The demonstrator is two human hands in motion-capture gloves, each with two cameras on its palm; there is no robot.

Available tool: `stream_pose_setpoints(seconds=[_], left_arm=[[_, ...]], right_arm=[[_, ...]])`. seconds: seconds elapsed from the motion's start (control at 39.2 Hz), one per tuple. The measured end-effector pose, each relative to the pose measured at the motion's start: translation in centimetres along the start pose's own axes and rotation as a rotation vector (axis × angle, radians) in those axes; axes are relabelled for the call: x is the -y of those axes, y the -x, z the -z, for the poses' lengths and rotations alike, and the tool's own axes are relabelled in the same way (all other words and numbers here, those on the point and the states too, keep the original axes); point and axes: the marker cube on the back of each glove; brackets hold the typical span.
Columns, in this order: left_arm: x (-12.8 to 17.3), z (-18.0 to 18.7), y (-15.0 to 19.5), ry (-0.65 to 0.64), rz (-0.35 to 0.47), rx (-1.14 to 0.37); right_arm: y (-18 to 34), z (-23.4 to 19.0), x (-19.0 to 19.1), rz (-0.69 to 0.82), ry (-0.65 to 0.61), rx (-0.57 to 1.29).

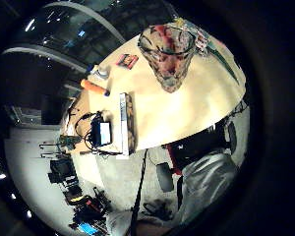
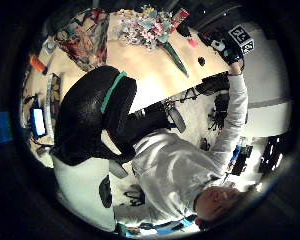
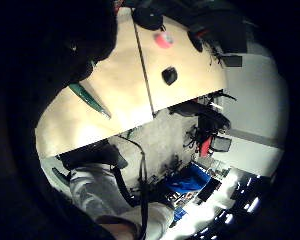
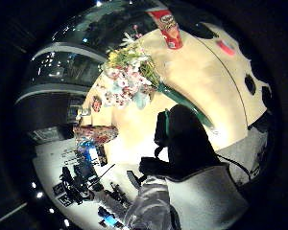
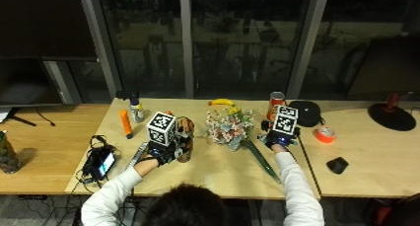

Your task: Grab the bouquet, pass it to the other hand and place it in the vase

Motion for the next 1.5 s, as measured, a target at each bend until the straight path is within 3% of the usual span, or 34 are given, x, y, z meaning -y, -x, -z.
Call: stream_pose_setpoints(seconds=[0.33, 0.46, 0.64, 0.79, 0.97, 1.12, 1.25, 1.33, 1.5], left_arm=[[0.6, -1.7, 0.2, 0.012, -0.006, 0.017], [0.8, -2.4, 0.1, 0.033, -0.011, -0.005], [0.7, -2.5, 0.2, 0.046, -0.007, -0.003], [0.4, -2.6, 0.3, 0.052, -0.003, -0.002], [0.2, -2.9, 0.4, 0.051, -0.003, -0.005], [0.2, -2.9, 0.8, 0.056, 0.006, -0.016], [0.3, -2.9, 0.6, 0.030, -0.006, -0.074], [0.5, -2.9, 0.1, 0.027, -0.018, -0.109], [2.2, -2.8, -1.4, 0.015, -0.058, -0.200]], right_arm=[[-1.7, -9.7, 2.4, -0.059, 0.131, 0.012], [-1.4, -14.0, 2.7, -0.087, 0.310, 0.046], [-0.1, -15.4, 0.3, -0.113, 0.317, 0.023], [0.6, -16.2, 0.5, -0.084, 0.303, -0.093], [0.7, -16.4, 1.0, -0.118, 0.293, -0.082], [0.5, -15.9, 1.6, -0.095, 0.221, -0.001], [0.0, -15.3, 2.6, -0.133, -0.101, 0.093], [0.3, -14.2, 2.9, -0.105, -0.234, 0.284], [2.9, -10.2, 2.2, -0.037, -0.314, 0.705]])
